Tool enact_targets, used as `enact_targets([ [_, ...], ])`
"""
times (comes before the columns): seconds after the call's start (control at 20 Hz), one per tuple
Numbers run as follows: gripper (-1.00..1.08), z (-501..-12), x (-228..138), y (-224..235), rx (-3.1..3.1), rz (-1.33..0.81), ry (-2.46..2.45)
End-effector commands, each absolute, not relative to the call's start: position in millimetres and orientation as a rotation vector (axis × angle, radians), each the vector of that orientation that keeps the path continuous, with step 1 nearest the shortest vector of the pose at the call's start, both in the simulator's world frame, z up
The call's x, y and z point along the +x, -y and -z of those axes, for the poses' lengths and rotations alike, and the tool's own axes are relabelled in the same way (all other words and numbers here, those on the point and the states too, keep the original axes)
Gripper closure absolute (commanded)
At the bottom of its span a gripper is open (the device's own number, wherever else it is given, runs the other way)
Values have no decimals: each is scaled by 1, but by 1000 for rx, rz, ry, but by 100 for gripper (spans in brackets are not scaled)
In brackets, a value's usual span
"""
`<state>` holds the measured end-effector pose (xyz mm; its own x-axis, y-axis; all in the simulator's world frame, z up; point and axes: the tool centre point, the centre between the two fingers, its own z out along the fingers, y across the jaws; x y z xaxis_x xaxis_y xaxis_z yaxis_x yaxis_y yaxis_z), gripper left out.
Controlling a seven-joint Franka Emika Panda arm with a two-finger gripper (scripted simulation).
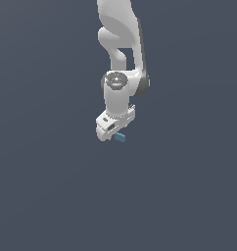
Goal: Pick up the object and move it to a goal position.
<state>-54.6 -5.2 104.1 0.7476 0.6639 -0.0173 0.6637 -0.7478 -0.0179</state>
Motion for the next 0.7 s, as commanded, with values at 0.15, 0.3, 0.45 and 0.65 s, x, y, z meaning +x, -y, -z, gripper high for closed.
enact_targets([
  [0.15,-92,-98,-62,1,-2830,-21,1349],
  [0.3,-92,-95,-66,-1,-2781,-14,1452],
  [0.45,-92,-93,-69,-3,-2739,-9,1533],
  [0.65,-92,-91,-72,-5,-2696,-4,1611],
])
